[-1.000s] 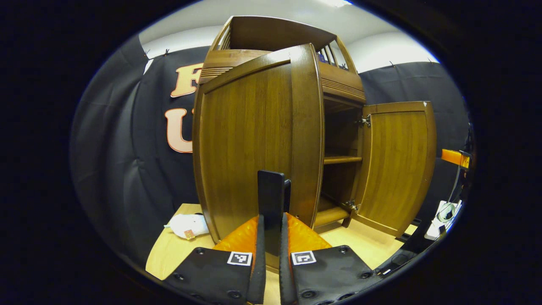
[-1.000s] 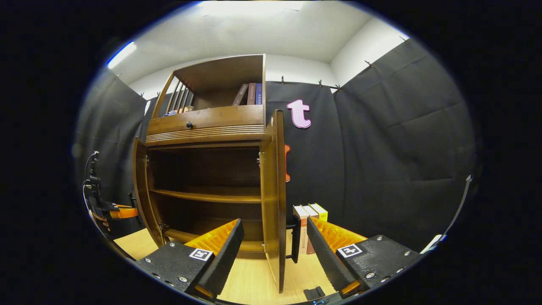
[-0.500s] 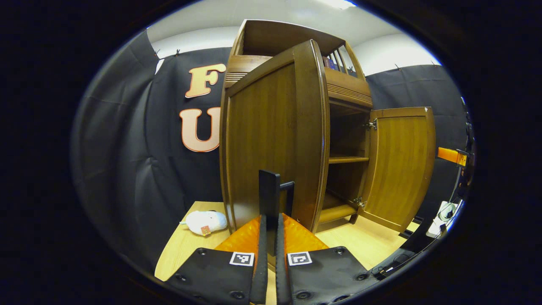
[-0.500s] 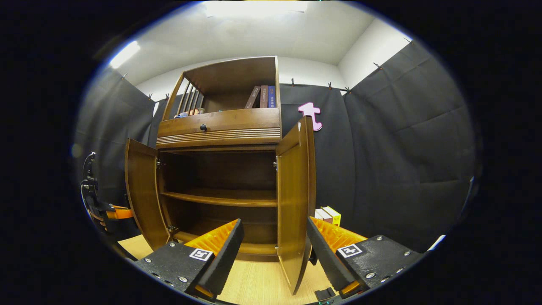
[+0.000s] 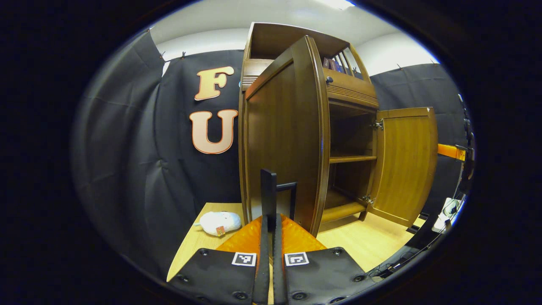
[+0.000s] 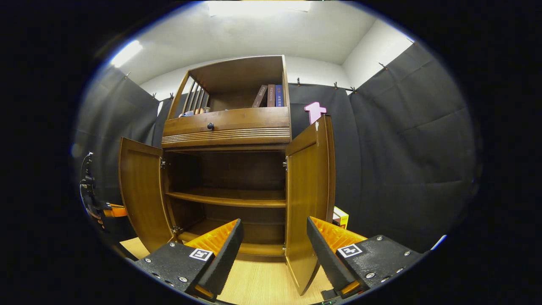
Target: Open the right door of the double-door shoe cabinet with the right hand, and open the left door with the left hand.
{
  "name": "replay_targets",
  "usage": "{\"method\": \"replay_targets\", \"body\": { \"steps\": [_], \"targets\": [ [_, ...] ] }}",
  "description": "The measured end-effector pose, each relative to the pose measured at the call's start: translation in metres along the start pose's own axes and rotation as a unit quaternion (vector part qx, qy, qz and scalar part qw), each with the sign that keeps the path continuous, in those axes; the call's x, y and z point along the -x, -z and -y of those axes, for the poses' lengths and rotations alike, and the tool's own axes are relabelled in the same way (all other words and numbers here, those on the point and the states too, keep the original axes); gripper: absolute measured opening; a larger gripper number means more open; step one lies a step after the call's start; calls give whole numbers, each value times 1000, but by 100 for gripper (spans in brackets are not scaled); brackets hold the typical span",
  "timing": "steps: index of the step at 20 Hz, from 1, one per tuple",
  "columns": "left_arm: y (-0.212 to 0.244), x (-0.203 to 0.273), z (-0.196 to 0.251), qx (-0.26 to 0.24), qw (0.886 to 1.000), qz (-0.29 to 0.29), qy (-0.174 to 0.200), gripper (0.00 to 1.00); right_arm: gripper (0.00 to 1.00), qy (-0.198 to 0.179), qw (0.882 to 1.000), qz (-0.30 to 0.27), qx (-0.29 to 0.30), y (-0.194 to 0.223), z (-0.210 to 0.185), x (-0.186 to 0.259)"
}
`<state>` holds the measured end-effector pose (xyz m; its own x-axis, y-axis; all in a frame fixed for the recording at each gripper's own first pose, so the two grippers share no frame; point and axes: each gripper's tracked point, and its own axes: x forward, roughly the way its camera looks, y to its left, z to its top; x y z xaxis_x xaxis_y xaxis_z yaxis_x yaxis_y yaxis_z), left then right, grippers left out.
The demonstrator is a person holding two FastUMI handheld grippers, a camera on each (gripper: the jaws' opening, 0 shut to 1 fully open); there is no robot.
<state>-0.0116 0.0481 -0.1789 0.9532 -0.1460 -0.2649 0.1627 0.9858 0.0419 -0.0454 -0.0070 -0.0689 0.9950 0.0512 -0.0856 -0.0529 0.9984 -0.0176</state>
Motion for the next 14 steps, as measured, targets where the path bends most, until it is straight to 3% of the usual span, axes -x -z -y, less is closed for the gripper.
{"method": "replay_targets", "body": {
  "steps": [14],
  "targets": [
    [16,5,-84,26,998,0,-49,10,92,-23,1000,-17,3,14,-46,-19]
  ]
}}
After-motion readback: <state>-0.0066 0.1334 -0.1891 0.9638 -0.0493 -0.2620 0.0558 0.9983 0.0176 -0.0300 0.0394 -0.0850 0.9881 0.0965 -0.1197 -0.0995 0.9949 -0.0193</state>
